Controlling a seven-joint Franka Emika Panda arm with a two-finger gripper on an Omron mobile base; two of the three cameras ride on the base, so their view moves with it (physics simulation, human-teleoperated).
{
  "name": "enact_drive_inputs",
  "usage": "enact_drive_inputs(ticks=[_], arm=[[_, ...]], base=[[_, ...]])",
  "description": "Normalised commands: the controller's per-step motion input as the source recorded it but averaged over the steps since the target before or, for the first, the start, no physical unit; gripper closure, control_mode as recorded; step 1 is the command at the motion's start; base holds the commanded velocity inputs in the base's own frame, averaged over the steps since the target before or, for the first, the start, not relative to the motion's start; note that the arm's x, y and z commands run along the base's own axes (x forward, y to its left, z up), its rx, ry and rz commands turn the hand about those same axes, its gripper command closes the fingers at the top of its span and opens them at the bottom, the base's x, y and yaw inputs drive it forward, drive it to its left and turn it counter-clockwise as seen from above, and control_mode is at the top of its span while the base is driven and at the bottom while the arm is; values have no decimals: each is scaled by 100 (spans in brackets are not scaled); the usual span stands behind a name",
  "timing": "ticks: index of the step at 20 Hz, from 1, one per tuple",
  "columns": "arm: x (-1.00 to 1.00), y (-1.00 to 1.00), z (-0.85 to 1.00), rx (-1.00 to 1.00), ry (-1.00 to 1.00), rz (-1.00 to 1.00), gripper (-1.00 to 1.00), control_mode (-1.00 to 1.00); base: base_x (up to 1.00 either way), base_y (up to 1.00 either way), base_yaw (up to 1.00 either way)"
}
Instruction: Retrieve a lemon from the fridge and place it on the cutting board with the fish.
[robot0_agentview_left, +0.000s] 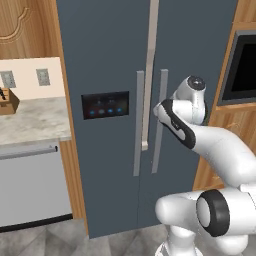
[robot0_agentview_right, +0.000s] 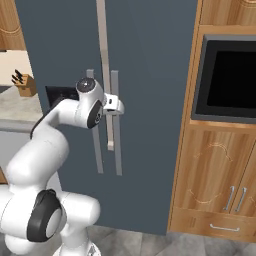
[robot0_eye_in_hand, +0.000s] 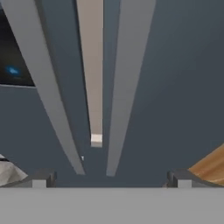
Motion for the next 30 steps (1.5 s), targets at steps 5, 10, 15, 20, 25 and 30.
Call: enact_drive_inputs(ticks=[5,10,15,20,25,30], arm=[[41,-10,-10,0,-7,0,-100,-100],[38,-1,-7,0,-4,0,-100,-100],[40,0,-2,0,-7,0,-100,-100],[46,-1,-2,0,-2,0,-100,-100],[47,0,-2,0,-3,1,-100,-100],[48,-11,0,0,0,6,-100,-100]], base=[[0,0,0],[0,0,0],[0,0,0],[0,0,0],[0,0,0],[0,0,0]])
